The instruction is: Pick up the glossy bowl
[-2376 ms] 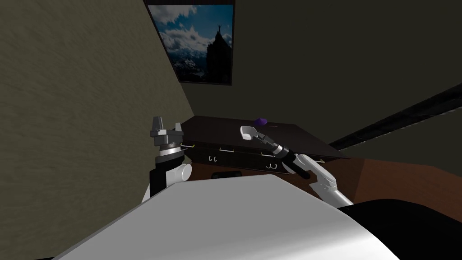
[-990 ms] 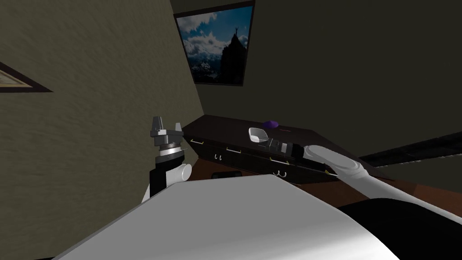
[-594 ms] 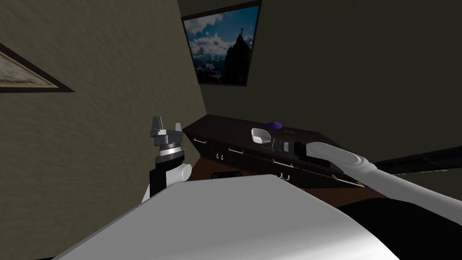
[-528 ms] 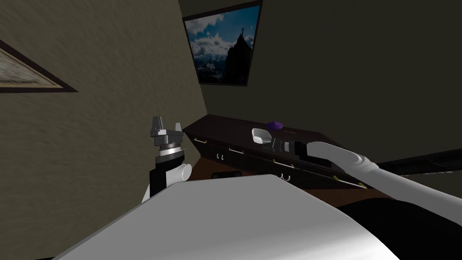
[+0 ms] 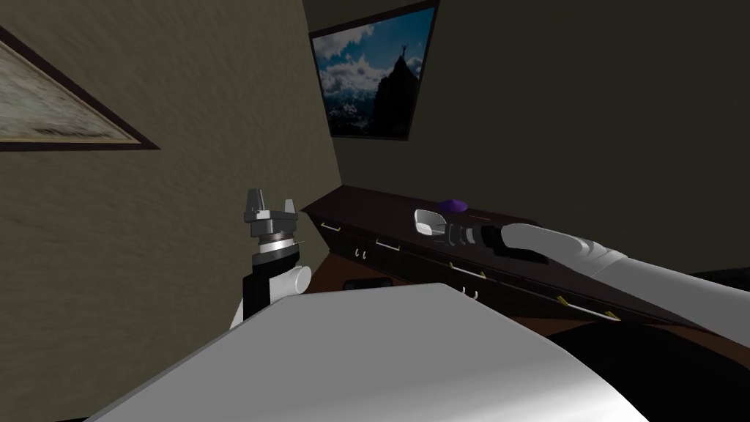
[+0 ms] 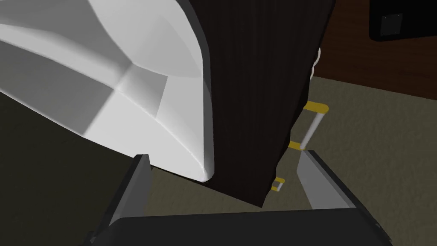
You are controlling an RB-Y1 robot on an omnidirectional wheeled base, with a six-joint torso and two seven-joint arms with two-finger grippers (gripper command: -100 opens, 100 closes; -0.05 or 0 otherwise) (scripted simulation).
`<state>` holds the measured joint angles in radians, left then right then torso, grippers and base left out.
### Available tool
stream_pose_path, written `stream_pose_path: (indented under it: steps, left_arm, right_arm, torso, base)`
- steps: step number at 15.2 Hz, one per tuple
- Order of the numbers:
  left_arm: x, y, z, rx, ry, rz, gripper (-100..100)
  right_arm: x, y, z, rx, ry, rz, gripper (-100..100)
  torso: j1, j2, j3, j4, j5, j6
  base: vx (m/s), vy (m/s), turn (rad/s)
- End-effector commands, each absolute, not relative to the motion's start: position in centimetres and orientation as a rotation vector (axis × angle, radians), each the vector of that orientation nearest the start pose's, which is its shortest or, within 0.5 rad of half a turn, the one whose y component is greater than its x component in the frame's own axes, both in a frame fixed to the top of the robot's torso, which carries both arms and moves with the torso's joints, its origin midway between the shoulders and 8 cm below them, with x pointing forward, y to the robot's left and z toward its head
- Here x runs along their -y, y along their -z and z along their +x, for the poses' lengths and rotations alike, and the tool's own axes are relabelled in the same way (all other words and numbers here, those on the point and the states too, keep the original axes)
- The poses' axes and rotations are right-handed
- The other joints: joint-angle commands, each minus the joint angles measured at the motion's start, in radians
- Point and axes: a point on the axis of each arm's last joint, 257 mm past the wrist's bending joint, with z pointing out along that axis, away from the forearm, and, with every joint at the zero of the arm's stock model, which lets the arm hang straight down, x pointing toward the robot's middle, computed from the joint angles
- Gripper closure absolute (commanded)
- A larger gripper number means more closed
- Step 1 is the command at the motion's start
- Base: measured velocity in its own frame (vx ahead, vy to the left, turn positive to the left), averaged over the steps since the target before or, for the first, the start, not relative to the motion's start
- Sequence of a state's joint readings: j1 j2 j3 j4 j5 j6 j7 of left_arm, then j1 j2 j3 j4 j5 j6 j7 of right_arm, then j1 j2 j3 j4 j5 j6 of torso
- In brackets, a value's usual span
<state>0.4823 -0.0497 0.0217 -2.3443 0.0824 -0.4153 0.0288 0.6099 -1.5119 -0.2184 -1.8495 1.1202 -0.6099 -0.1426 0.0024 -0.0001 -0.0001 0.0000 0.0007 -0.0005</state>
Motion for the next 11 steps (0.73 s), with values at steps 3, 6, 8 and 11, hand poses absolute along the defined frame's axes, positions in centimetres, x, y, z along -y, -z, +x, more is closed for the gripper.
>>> stream_pose_path:
  steps: [3,6,8,11]
  left_arm:
    - [-29.8,-4.3,34.2,-0.511,1.367,-0.752,0]
    - [-29.8,-4.3,34.2,-0.511,1.367,-0.752,0]
    - [-29.8,-4.3,34.2,-0.511,1.367,-0.752,0]
    - [-29.8,-4.3,34.2,-0.511,1.367,-0.752,0]
  right_arm:
    - [45.0,20.9,35.6,-2.054,0.138,-1.392,-100]
    - [47.4,21.3,35.3,-2.088,0.217,-1.485,-100]
    - [49.5,21.5,34.9,-2.115,0.281,-1.564,-100]
    - [51.0,21.6,34.6,-2.135,0.329,-1.625,-100]
  torso:
    - [0.0,0.0,0.0,0.0,0.0,0.0]
    - [0.0,0.0,0.0,0.0,0.0,0.0]
    - [0.0,0.0,0.0,0.0,0.0,0.0]
    - [0.0,0.0,0.0,0.0,0.0,0.001]
  base:
    - [0.0,0.028,0.098]
    - [-0.003,0.031,0.097]
    - [0.002,0.032,0.09]
    - [0.0,0.027,0.07]
